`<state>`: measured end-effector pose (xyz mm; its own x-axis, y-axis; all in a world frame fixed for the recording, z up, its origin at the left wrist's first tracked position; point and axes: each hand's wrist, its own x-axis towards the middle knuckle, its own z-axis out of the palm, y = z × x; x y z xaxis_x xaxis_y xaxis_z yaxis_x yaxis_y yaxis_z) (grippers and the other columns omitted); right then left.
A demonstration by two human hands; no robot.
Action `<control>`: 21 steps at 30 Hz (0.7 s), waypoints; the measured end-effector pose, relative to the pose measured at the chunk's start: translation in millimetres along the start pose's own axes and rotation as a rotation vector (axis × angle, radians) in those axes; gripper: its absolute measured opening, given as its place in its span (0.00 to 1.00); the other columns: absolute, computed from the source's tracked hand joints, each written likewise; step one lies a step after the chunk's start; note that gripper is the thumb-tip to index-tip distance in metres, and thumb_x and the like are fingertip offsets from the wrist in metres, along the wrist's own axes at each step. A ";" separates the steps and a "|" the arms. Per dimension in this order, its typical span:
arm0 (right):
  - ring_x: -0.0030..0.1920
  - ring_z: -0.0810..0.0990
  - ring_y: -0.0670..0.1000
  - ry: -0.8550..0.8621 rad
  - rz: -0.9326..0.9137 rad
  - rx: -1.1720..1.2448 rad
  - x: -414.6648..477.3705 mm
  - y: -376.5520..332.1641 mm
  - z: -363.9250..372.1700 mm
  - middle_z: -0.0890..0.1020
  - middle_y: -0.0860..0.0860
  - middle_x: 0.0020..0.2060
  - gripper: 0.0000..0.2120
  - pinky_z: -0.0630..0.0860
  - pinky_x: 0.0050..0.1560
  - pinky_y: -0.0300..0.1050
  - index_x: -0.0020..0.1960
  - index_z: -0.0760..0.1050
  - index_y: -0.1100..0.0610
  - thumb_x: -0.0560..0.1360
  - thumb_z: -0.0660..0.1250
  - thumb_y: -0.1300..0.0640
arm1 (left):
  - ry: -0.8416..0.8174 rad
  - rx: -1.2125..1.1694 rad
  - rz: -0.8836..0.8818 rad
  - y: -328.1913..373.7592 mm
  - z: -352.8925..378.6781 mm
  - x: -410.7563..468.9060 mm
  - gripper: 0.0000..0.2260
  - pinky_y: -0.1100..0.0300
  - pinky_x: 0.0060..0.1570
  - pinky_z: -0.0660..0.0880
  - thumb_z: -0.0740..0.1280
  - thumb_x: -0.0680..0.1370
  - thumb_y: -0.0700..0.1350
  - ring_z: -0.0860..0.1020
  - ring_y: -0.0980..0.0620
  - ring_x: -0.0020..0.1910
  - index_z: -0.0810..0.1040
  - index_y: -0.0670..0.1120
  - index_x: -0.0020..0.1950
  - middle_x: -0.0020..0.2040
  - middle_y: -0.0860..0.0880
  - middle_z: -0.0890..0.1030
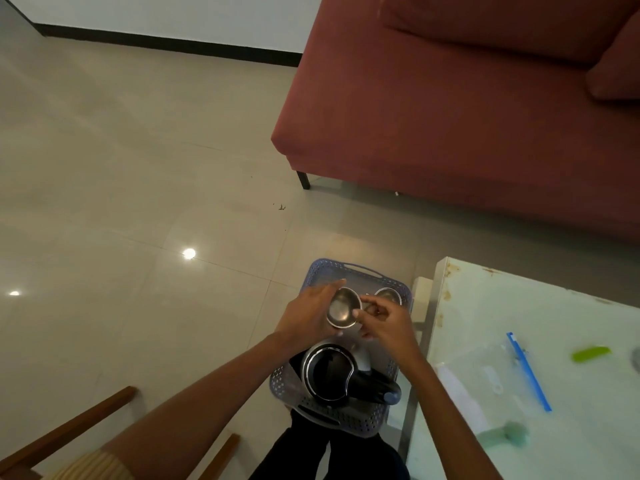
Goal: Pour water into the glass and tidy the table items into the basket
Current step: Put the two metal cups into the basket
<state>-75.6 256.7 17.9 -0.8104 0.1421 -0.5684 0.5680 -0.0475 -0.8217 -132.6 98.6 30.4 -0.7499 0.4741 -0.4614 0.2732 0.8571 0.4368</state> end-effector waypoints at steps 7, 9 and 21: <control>0.32 0.82 0.54 0.264 -0.023 -0.258 16.1 24.8 8.0 0.82 0.53 0.33 0.03 0.81 0.37 0.52 0.44 0.81 0.57 0.71 0.69 0.63 | 0.028 0.029 0.103 6.9 11.3 2.4 0.39 0.54 0.61 0.71 0.75 0.69 0.49 0.67 0.49 0.69 0.58 0.51 0.75 0.71 0.50 0.68; 0.34 0.82 0.57 0.335 0.003 -0.314 20.5 34.3 3.7 0.82 0.55 0.33 0.02 0.81 0.38 0.54 0.42 0.80 0.60 0.71 0.69 0.64 | 0.065 0.025 0.148 10.6 13.9 4.4 0.38 0.54 0.66 0.69 0.73 0.71 0.45 0.64 0.49 0.70 0.56 0.50 0.76 0.72 0.49 0.66; 0.29 0.74 0.54 0.397 0.199 -0.497 54.4 107.7 -19.8 0.74 0.55 0.25 0.14 0.62 0.26 0.40 0.26 0.68 0.58 0.68 0.66 0.64 | 0.073 0.004 0.024 -8.6 14.4 -6.6 0.18 0.56 0.60 0.72 0.62 0.76 0.42 0.64 0.51 0.68 0.71 0.48 0.67 0.65 0.51 0.73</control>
<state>-55.6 278.9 -100.6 -0.6226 0.5357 -0.5705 0.7771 0.3370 -0.5315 -121.3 90.9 18.6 -0.7849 0.4787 -0.3935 0.2940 0.8467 0.4436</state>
